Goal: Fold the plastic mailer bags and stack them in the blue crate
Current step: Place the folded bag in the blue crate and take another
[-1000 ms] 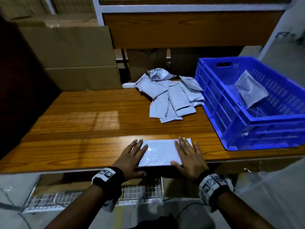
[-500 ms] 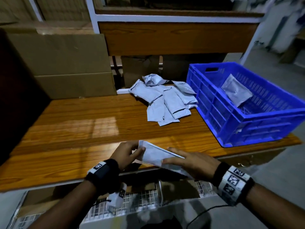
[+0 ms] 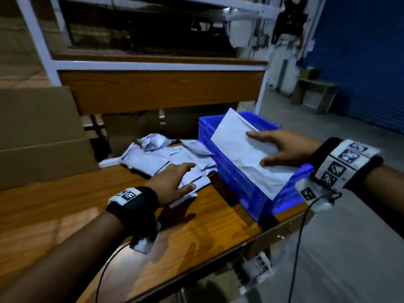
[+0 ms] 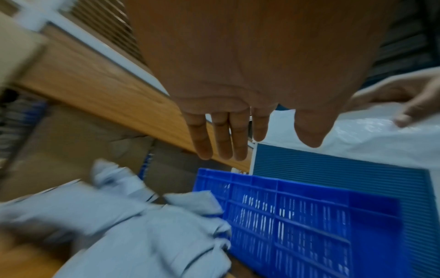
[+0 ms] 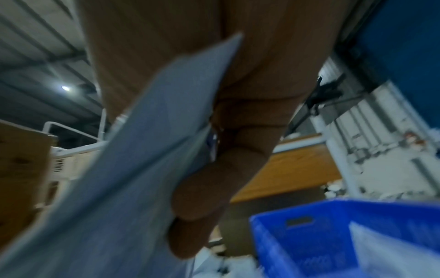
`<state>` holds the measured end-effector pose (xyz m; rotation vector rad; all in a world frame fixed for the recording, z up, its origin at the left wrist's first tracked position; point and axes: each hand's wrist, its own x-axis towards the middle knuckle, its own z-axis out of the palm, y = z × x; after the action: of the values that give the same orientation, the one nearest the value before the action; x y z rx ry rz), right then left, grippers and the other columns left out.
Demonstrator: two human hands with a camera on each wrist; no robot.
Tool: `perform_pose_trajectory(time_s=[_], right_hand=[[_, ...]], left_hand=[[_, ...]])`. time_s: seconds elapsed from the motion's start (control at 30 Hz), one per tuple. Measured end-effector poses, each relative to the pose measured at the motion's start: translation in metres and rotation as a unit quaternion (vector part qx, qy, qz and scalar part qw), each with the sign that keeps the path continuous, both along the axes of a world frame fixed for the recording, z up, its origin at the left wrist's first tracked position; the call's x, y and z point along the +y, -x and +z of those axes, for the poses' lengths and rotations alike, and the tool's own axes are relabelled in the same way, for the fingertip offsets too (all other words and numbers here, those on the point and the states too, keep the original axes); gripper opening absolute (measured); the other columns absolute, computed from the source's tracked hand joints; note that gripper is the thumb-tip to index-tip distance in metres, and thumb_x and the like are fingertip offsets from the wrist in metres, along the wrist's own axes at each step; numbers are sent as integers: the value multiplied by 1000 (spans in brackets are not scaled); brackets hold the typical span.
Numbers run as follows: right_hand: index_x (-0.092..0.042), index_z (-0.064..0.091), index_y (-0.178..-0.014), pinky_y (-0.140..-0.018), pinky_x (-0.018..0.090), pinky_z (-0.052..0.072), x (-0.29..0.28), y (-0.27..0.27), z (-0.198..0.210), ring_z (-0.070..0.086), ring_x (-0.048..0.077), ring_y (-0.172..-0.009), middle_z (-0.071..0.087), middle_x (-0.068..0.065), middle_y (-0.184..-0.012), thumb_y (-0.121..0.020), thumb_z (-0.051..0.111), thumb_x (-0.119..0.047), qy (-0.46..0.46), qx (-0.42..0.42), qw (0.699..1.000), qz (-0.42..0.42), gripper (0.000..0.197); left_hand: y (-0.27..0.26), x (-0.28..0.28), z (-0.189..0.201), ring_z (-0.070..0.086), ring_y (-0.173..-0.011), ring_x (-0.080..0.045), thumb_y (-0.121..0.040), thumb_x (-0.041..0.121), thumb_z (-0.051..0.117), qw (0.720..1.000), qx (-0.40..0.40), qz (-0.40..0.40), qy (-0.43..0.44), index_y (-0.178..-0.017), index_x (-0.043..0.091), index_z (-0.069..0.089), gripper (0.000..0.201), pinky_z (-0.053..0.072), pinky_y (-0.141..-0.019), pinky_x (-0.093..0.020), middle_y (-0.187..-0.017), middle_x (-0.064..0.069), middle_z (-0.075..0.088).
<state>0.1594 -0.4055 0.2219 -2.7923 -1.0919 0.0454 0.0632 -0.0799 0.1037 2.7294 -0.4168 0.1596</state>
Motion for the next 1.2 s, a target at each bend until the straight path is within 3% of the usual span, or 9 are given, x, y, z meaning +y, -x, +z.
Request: perform_pose_trajectory(time_s=[0.2, 0.4, 0.53, 0.63, 0.7, 0.9, 1.03, 1.1, 1.2], right_hand=[[-20, 27, -153, -103, 25, 32, -29, -119, 51, 44, 21, -134, 41, 3, -151, -79, 79, -30, 81, -37, 991, -98, 91], [-14, 26, -152, -108, 30, 34, -16, -241, 5, 43, 26, -134, 39, 12, -152, -81, 76, -36, 167, -16, 983, -70, 90], [-11, 21, -154, -110, 30, 30, -4, -302, -60, 38, 26, -138, 35, 12, -154, -80, 76, -39, 205, 25, 977, -54, 96], [-10, 13, -155, -112, 29, 25, -4, -335, -101, 32, 26, -142, 28, 13, -157, -80, 76, -41, 218, 61, 972, -70, 102], [-8, 7, -155, -114, 28, 22, -8, -352, -121, 25, 26, -145, 19, 14, -160, -81, 75, -43, 220, 90, 968, -87, 106], [-4, 5, -154, -114, 32, 26, -19, -373, -144, 23, 29, -145, 17, 20, -159, -85, 69, -47, 257, 112, 954, -104, 103], [-12, 23, -152, -110, 40, 36, -13, -381, -138, 28, 36, -143, 3, 25, -159, -82, 73, -41, 289, 28, 955, -56, 91], [-23, 28, -151, -106, 44, 40, -8, -378, -138, 31, 38, -140, -3, 18, -161, -85, 68, -44, 323, -45, 945, -11, 80], [-34, 27, -151, -109, 51, 32, -4, -368, -152, 25, 32, -142, 7, 3, -163, -92, 50, -57, 385, -136, 909, 83, 68]], left_hand=[[-95, -56, 36, 36, -134, -26, -94, 46, 52, 999, -6, -17, -46, -147, 17, 30, 64, 29, -104, -31, -148, -8, 41], [-184, -109, 38, 31, -138, -26, -93, 53, 50, 998, 27, 19, -59, -149, 13, 25, 73, 25, -109, -31, -153, -10, 32], [-211, -130, 11, 13, -146, -23, -72, 75, 23, 991, 68, 62, -97, -153, 12, 16, 102, 12, -117, -32, -160, -11, 12], [-217, -134, -6, 2, -148, -21, -51, 96, -9, 991, 70, 60, -93, -153, 12, 11, 134, 0, -116, -27, -161, -10, 4], [-217, -133, -10, -1, -148, -19, -44, 95, -20, 993, 71, 56, -79, -153, 11, 9, 141, -5, -113, -22, -162, -10, 1], [-213, -134, -6, -9, -147, -16, -46, 94, -19, 992, 85, 55, -81, -154, 12, 1, 137, -11, -110, -19, -161, -8, -8], [-213, -135, -8, -12, -147, -15, -53, 92, -15, 990, 90, 60, -92, -154, 13, -2, 129, -7, -114, -23, -161, -7, -11], [-213, -136, -7, -13, -146, -15, -59, 87, -9, 989, 88, 62, -100, -154, 13, -3, 120, -8, -112, -21, -161, -6, -11], [-212, -134, -9, -13, -146, -14, -59, 88, -11, 990, 79, 58, -99, -154, 13, -2, 121, -8, -112, -22, -161, -5, -10]])
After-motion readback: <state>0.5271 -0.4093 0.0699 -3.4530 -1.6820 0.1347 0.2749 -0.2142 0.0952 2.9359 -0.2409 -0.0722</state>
